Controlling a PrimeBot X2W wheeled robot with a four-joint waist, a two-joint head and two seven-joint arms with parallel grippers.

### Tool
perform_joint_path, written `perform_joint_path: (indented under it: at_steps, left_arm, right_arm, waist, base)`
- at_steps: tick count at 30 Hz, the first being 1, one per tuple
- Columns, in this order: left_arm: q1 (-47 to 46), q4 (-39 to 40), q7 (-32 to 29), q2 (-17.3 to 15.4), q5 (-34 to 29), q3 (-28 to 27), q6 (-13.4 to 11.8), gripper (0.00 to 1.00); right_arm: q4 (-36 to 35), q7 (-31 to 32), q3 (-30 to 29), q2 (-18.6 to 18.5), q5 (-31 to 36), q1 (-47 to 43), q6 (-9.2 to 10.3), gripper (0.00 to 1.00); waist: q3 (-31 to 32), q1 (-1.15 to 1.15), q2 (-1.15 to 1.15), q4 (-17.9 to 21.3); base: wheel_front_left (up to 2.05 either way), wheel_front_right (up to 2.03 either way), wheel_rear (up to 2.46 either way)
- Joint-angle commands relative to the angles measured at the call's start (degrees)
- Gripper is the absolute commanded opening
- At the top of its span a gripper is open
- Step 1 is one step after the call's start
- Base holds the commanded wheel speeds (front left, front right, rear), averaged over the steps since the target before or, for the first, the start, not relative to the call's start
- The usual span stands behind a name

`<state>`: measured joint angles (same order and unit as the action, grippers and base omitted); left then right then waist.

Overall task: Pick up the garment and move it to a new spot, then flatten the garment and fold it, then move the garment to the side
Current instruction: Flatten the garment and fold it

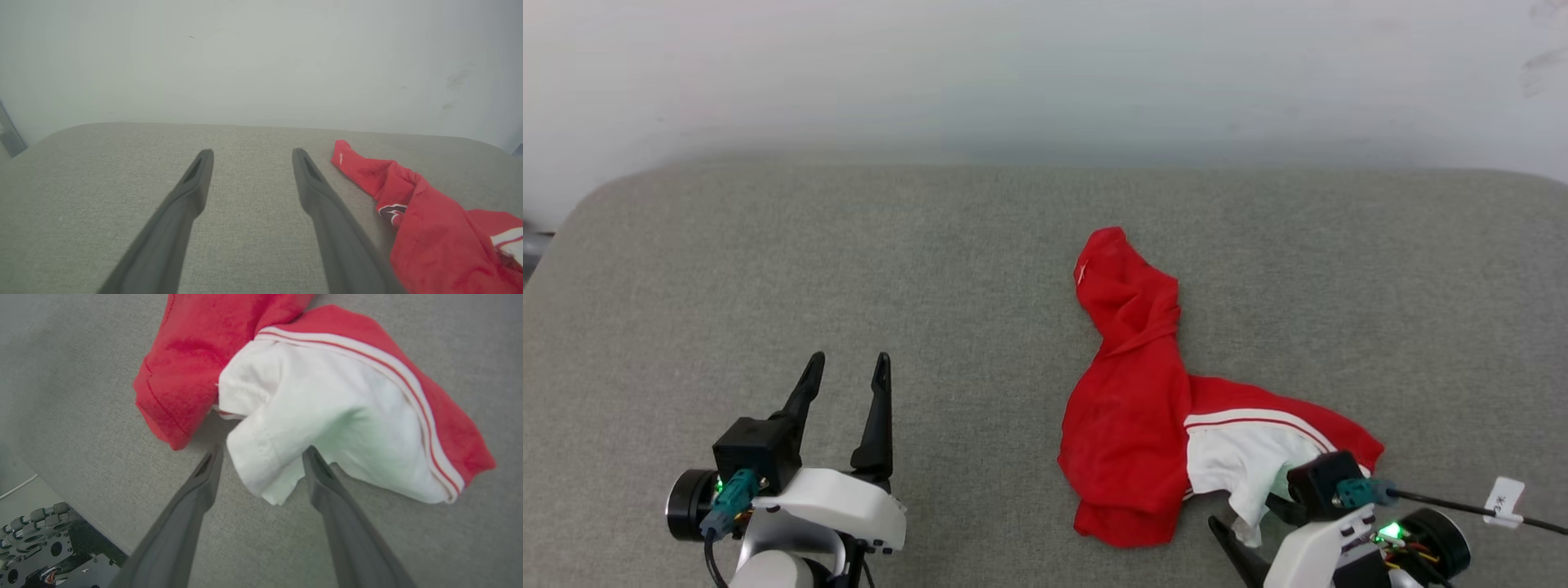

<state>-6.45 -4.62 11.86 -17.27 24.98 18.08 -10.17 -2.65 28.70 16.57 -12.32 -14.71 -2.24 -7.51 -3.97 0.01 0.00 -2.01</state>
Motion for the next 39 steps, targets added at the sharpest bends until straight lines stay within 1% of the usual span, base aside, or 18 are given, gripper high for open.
perform_joint_path:
  at_steps: [1,3,4,5,9,11,13,14,17,19,23,29,30,35,39]
  left_arm:
    - [-0.73,-0.19,0.44,0.27,0.27,-0.01,0.20,1.00]
    - [-1.39,-0.54,0.66,0.52,0.33,0.09,0.47,1.00]
    - [-1.67,-0.70,0.89,0.62,0.29,0.17,0.46,1.00]
    - [-2.06,-0.76,0.99,0.72,0.24,0.20,0.53,1.00]
    - [-2.67,-1.41,1.35,0.81,0.23,0.15,0.57,1.00]
    - [-3.34,-1.79,1.63,0.93,0.29,0.14,0.67,1.00]
    - [-3.53,-2.19,1.90,1.06,0.39,0.09,0.88,1.00]
    - [-3.53,-2.19,1.90,1.06,0.39,0.09,0.88,1.00]
    - [-4.10,-2.28,2.07,1.34,0.37,0.22,0.98,1.00]
    - [-4.50,-2.53,2.08,1.41,0.43,0.36,1.10,1.00]
    - [-5.02,-3.09,2.30,1.70,0.39,0.71,1.53,1.00]
    - [-5.84,-3.79,2.62,2.05,0.53,0.73,1.90,1.00]
    - [-6.00,-3.89,2.69,2.13,0.56,0.69,2.00,1.00]
    - [-6.89,-4.37,2.93,2.46,0.38,0.81,2.14,1.00]
    - [-7.10,-4.82,2.97,2.33,0.14,0.77,2.24,1.00]
  right_arm:
    - [0.54,-0.41,0.29,0.03,0.20,1.20,0.04,1.00]
    - [1.95,-1.40,0.36,0.48,-0.02,2.65,0.04,1.00]
    - [2.56,-1.78,0.25,0.46,0.16,3.14,0.04,0.37]
    - [2.90,-2.29,0.25,0.64,0.07,3.67,0.04,0.00]
    - [2.47,-4.08,-0.79,-0.45,0.18,6.13,0.04,0.00]
    - [0.49,-5.02,-2.66,-1.18,0.68,8.11,0.04,0.00]
    - [-1.53,-4.81,-5.81,-1.94,1.52,10.81,0.04,0.00]
    - [-1.53,-4.81,-5.81,-1.94,1.52,10.81,0.04,0.00]
    - [-2.29,-4.02,-9.22,-2.75,2.05,13.84,0.04,0.00]
    - [-1.50,-3.31,-12.35,-3.49,2.13,15.94,0.05,0.00]
    - [2.16,-1.58,-19.82,-4.35,1.92,18.76,0.05,0.00]
    - [10.07,1.21,-31.80,-4.00,0.66,19.10,0.05,0.00]
    - [11.64,1.53,-33.51,-3.35,0.00,18.79,0.05,0.00]
    - [18.87,1.50,-40.66,-1.43,0.20,16.56,0.05,0.00]
    - [25.03,-0.52,-43.65,-0.30,-0.19,16.60,0.04,0.00]
  waist:
    - [-1.22,-0.01,0.00,-0.70]
    - [-2.27,-0.01,0.00,-1.09]
    - [-2.66,-0.01,0.00,-1.21]
    - [-3.16,-0.01,0.00,-1.34]
    - [-4.22,-0.01,0.00,-1.39]
    - [-4.60,-0.01,0.00,-1.17]
    - [-4.75,-0.01,0.00,-0.70]
    - [-4.75,-0.01,0.00,-0.70]
    - [-5.03,-0.01,0.00,-0.14]
    - [-5.33,-0.01,0.00,0.16]
    - [-6.02,-0.01,0.00,0.33]
    - [-7.78,-0.01,0.00,-0.10]
    - [-8.07,-0.01,0.00,-0.19]
    - [-9.37,-0.01,0.00,-0.71]
    - [-9.74,-0.01,0.00,-0.99]
  base:
    - [0.00,0.00,0.00]
    - [0.00,0.00,0.00]
    - [0.00,0.00,0.00]
    - [0.00,0.00,0.00]
    - [0.00,0.00,0.00]
    - [0.00,0.00,0.00]
    - [0.00,0.00,0.00]
    - [0.00,0.00,0.00]
    - [0.00,0.00,0.00]
    - [0.00,0.00,0.00]
    - [0.00,0.00,0.00]
    - [0.00,0.00,0.00]
    - [0.00,0.00,0.00]
    - [0.00,0.00,0.00]
    - [0.00,0.00,0.00]
